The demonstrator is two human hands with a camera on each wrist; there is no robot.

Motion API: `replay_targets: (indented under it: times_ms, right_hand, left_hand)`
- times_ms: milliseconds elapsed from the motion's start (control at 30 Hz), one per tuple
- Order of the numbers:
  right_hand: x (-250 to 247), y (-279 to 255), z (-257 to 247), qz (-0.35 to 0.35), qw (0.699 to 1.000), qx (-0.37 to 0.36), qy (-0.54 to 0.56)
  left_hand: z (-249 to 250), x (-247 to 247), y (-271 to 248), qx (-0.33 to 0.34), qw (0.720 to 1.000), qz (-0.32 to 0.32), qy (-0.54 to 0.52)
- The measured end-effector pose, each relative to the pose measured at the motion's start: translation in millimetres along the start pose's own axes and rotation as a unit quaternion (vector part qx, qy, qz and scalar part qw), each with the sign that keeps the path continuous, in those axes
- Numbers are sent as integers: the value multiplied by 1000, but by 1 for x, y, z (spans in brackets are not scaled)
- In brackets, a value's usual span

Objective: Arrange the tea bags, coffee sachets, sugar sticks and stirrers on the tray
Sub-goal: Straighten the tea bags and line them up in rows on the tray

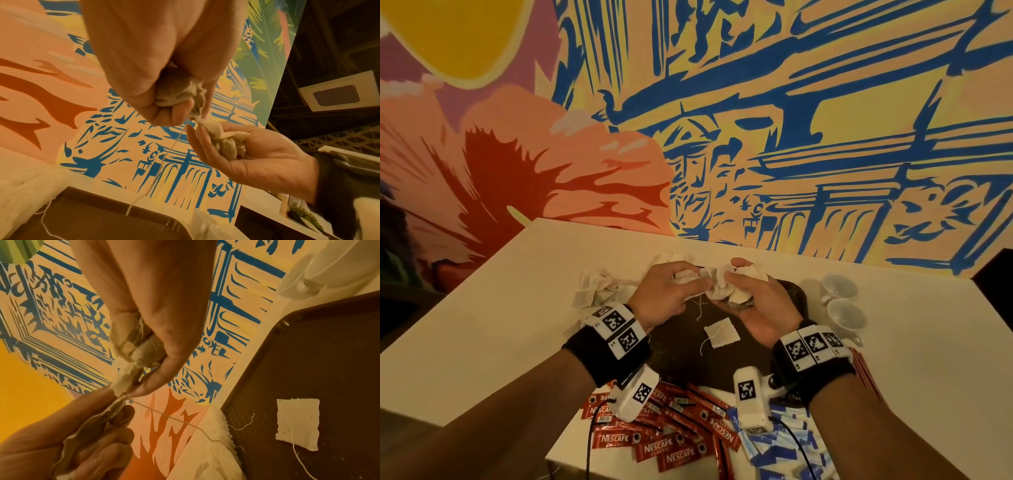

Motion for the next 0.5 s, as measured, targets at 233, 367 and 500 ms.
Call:
replay_targets:
  times_ms: [233, 367, 500]
  right_hand:
    - [-2, -3, 1, 1, 999, 5, 42]
    - [-8, -3, 1, 20, 998, 7, 63]
    - [-8, -5, -1, 21, 994, 7, 103]
  left_hand:
    - [3, 2, -2, 5, 1000, 1, -4]
    - [6, 4, -3, 20, 1000, -6, -7]
    - [19, 4, -6, 68, 997, -24, 5]
Point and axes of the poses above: each hand's wrist, its own y-axis towards the middle knuckle, its own x-axis out of the palm, z = x × y, the point moved 10 cm from there along y, towards the middle knuckle, and after that the axes turned 10 degrees about -z, right-handed, at the moved point
